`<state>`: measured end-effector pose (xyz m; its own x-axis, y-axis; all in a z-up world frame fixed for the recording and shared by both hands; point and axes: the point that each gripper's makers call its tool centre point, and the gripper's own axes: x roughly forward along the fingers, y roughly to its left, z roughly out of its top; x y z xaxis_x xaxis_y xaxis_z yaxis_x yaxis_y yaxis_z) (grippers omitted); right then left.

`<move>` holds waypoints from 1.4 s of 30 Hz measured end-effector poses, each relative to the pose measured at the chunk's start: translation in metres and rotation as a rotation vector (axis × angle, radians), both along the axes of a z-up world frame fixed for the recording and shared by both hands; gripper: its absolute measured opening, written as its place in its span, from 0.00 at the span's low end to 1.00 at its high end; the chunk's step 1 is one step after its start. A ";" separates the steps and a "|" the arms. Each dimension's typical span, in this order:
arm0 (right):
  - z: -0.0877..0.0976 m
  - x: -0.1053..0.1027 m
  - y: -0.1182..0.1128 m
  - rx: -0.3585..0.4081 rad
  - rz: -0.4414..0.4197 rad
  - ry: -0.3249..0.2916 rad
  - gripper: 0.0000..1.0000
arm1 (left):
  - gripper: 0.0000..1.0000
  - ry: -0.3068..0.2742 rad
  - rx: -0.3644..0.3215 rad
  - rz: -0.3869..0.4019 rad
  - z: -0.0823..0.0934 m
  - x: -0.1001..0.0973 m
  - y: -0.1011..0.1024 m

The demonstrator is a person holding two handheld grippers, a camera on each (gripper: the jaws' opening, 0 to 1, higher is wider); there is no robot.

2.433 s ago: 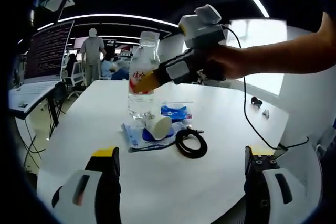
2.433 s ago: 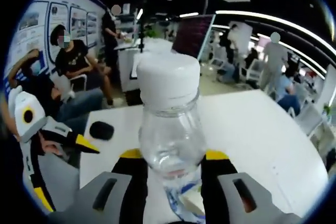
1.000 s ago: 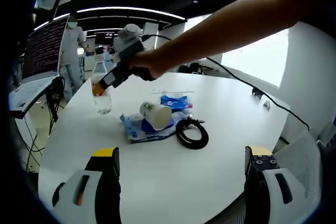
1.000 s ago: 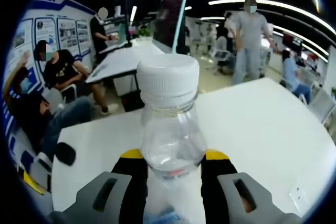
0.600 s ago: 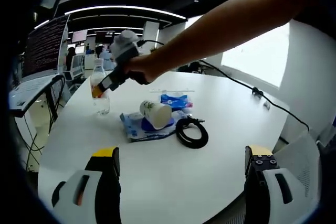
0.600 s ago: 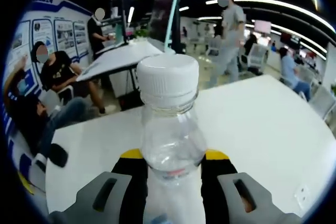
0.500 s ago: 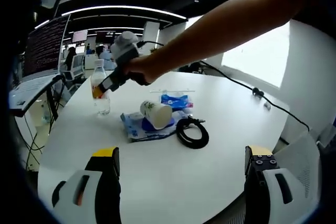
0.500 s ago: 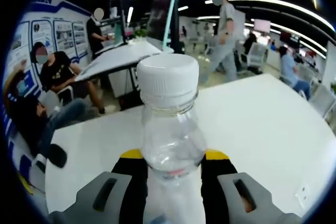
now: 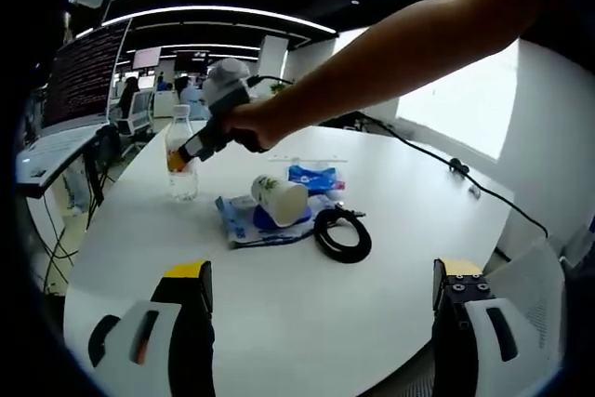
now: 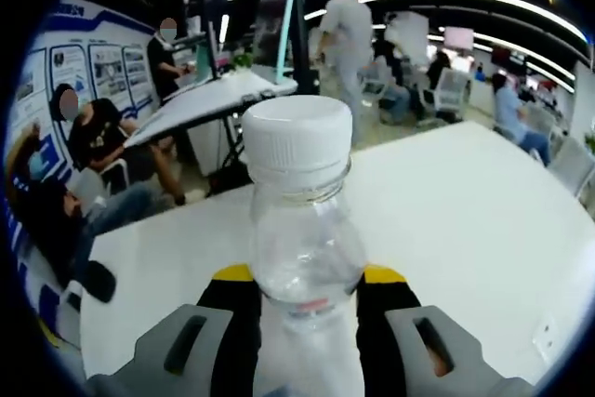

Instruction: Arrange the tabletop items into an orderly group along one side of the table until the central work area is clear of visible clutter.

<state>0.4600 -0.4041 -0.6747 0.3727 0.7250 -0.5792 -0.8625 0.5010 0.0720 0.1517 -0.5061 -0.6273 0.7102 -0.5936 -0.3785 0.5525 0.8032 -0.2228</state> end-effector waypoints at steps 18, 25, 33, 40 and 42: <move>0.002 0.001 0.004 0.063 0.010 0.020 0.37 | 0.99 0.007 0.016 0.005 -0.003 0.000 0.002; 0.004 -0.003 0.005 0.044 0.028 -0.015 0.38 | 0.99 0.003 0.032 -0.005 -0.004 -0.001 0.000; -0.001 0.010 0.007 0.042 0.019 -0.030 0.38 | 0.99 0.002 0.035 -0.002 -0.004 0.000 0.002; 0.008 0.016 0.007 0.086 -0.028 -0.029 0.47 | 0.99 0.002 0.040 -0.006 -0.005 -0.001 0.001; 0.008 0.018 0.006 0.090 -0.031 -0.026 0.51 | 0.99 0.000 0.039 -0.007 -0.004 0.000 0.001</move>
<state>0.4781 -0.3976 -0.6670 0.4101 0.7613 -0.5023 -0.8486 0.5203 0.0958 0.1513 -0.5055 -0.6317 0.7061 -0.5834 -0.4013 0.5584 0.8073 -0.1911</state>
